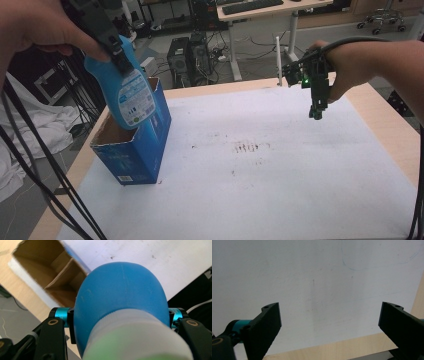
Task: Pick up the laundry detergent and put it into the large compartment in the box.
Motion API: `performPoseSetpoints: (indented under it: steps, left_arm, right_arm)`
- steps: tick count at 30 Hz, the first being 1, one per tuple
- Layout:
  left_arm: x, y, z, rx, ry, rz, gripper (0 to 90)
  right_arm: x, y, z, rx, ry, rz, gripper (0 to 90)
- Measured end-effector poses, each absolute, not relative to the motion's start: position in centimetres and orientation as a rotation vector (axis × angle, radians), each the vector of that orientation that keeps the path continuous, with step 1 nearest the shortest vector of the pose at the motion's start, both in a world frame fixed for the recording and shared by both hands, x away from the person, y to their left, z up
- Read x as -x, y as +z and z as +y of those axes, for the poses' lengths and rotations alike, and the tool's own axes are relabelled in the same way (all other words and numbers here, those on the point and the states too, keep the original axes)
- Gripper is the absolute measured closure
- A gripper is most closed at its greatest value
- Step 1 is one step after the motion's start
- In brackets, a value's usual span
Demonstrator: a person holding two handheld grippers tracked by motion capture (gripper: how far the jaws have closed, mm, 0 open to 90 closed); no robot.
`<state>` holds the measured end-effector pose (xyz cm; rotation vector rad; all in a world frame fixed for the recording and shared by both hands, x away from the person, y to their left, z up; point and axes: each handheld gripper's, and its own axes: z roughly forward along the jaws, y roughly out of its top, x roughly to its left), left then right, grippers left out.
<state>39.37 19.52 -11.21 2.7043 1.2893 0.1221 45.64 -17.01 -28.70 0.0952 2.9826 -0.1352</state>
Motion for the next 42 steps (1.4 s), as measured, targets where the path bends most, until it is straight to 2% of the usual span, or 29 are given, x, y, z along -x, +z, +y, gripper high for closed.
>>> performPoseSetpoints:
  steps: [9,23,26,27,32,42]
  left_arm:
    - [-40.6,-11.4,22.5,-2.658,0.125,1.410,39.8]
    - [-42.5,-15.9,25.2,-2.573,0.098,1.604,39.8]
    - [-42.6,-16.3,25.3,-2.581,0.095,1.601,39.8]
    - [-43.0,-17.9,25.6,-2.575,0.081,1.606,39.8]
    - [-43.3,-20.0,25.7,-2.577,0.052,1.593,39.8]
    - [-43.6,-23.4,25.7,-2.658,0.024,1.509,39.8]
  right_arm:
    - [-45.8,-28.9,-16.9,-0.091,-0.141,2.987,3.5]
    - [-46.0,-29.3,-16.8,-0.093,-0.156,2.989,3.5]
    - [-46.0,-29.3,-16.8,-0.090,-0.166,2.990,3.5]
    - [-46.0,-29.4,-16.7,-0.091,-0.168,2.990,3.5]
    - [-46.0,-29.5,-16.7,-0.082,-0.169,2.987,3.5]
    - [-46.0,-30.0,-16.8,-0.094,-0.165,2.991,3.5]
